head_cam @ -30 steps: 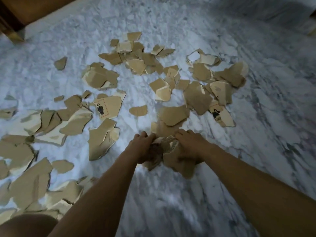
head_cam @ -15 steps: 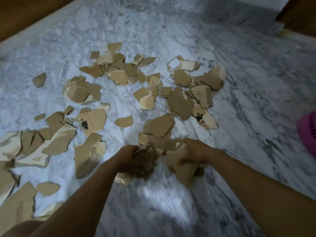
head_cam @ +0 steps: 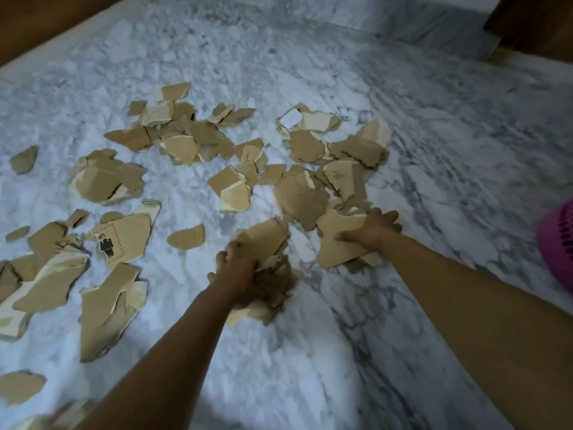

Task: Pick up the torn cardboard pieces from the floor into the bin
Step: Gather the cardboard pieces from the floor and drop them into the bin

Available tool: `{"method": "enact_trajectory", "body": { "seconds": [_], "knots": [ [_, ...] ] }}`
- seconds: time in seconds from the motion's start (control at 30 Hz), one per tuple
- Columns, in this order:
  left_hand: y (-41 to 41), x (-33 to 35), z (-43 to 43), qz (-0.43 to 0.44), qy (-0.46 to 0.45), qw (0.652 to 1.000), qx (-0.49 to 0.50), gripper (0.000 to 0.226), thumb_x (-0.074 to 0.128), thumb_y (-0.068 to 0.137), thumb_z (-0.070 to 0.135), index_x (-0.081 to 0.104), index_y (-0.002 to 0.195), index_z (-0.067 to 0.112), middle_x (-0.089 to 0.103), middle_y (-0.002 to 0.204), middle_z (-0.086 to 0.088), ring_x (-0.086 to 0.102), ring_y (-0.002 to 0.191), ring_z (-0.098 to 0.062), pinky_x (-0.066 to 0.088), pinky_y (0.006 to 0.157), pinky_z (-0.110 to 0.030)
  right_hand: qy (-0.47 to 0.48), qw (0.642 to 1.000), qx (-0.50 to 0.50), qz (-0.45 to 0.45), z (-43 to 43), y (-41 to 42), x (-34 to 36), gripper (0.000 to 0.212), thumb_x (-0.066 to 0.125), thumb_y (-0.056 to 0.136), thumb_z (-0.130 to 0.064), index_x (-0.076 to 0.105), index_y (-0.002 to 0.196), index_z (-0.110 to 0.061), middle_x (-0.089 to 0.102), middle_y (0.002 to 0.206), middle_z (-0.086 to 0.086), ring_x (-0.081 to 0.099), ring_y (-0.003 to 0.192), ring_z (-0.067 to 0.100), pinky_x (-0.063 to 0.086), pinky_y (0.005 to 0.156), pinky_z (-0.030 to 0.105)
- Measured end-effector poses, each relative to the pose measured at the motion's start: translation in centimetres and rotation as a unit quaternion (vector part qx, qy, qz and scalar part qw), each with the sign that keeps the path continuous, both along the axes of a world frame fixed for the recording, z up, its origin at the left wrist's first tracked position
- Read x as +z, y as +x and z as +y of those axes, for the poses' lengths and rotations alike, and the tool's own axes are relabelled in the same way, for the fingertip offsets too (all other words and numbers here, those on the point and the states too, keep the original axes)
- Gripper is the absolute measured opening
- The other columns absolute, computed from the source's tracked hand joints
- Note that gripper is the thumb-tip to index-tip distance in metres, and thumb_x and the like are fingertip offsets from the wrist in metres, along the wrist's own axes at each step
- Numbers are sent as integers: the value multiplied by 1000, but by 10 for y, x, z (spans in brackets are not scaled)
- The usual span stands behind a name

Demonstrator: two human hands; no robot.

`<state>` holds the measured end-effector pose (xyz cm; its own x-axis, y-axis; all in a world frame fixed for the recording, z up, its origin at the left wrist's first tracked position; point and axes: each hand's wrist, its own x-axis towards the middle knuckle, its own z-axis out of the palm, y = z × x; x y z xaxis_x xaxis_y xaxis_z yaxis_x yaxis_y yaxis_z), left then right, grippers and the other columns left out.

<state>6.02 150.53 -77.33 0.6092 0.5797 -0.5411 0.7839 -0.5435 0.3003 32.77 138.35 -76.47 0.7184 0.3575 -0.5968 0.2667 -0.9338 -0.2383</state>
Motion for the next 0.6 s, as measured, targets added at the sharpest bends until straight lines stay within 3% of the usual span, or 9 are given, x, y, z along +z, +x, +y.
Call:
{"method": "enact_trajectory", "body": {
  "seconds": [0.07, 0.27, 0.4, 0.5, 0.6],
  "knots": [
    [3, -8, -8, 9, 32, 999, -12, 88, 79, 67, 51, 39, 142, 26, 11, 150, -11, 28, 123, -39, 43, 96, -49, 43, 999, -21, 21, -1, 0, -8, 119, 86, 69, -55, 18, 152, -5, 26, 154, 23, 35, 138, 39, 42, 103, 44],
    [5, 0, -10, 37, 5, 999, -1, 71, 81, 57, 60, 56, 115, 27, 27, 125, -4, 38, 107, -30, 47, 93, -40, 91, 994, -44, 53, -3, -1, -10, 115, 88, 71, -44, 17, 151, -2, 37, 154, 18, 43, 137, 36, 44, 102, 41],
    [-10, 8, -11, -15, -36, 999, 30, 68, 83, 52, 58, 56, 106, 29, 63, 106, 0, 62, 91, -21, 53, 76, -32, 87, 991, 18, 99, -26, -6, -8, 113, 89, 71, -40, 15, 149, -7, 37, 152, 18, 43, 135, 36, 44, 101, 40],
    [-24, 19, -14, -45, -78, 994, 67, 68, 89, 59, 48, 57, 114, 27, 68, 98, 3, 65, 89, -19, 51, 75, -30, 68, 982, 103, 141, -47, -12, 0, 111, 89, 71, -42, 21, 153, -13, 36, 154, 12, 42, 136, 30, 42, 100, 34],
    [-32, 33, -12, -83, -121, 983, 108, 70, 87, 56, 55, 58, 115, 29, 69, 101, 7, 66, 92, -15, 51, 75, -30, 70, 966, 131, 212, -58, -12, 9, 114, 90, 64, -51, 29, 153, -17, 42, 150, 6, 48, 128, 25, 45, 98, 33]
  ]
}}
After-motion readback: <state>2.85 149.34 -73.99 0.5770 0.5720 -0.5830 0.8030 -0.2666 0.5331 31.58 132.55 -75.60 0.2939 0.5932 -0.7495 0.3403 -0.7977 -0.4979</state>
